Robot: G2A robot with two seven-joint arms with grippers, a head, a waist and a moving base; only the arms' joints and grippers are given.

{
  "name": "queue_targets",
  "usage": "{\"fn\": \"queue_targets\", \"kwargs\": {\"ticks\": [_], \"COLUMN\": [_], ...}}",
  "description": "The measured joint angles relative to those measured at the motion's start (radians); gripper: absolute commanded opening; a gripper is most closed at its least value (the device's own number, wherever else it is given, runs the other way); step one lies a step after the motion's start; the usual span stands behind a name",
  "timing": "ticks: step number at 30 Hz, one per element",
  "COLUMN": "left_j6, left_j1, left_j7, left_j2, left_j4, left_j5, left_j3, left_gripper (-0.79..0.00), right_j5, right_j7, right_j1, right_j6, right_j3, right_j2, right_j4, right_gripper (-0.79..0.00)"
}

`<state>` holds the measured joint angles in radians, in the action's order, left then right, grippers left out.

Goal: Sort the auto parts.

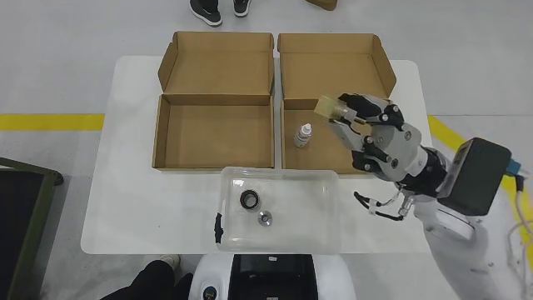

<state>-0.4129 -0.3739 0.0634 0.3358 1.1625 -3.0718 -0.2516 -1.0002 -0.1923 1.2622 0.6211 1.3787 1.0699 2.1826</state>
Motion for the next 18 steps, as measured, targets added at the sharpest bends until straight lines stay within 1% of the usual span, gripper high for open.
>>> {"fn": "queue_targets", "kwargs": {"ticks": [8,14,18], "left_j6": [0.000,0.000,0.000], "left_j1": [0.000,0.000,0.000], "left_j7": [0.000,0.000,0.000], "left_j2": [0.000,0.000,0.000], "left_j4": [0.000,0.000,0.000], "left_j5": [0.000,0.000,0.000], "left_j3": [0.000,0.000,0.000], "left_gripper": [0.000,0.000,0.000], "right_j5": [-0.080,-0.132,-0.147], "right_j7": [0.026,0.068,0.098], "right_j1": [0.038,0.067,0.079], "right_j6": [-0.029,-0.016,0.019], "right_j3": [0.023,0.030,0.027], "right_j2": [-0.001,-0.003,-0.006], "right_j4": [-0.024,-0.059,-0.084], "right_gripper": [-0.785,-0.785,-0.785]}}
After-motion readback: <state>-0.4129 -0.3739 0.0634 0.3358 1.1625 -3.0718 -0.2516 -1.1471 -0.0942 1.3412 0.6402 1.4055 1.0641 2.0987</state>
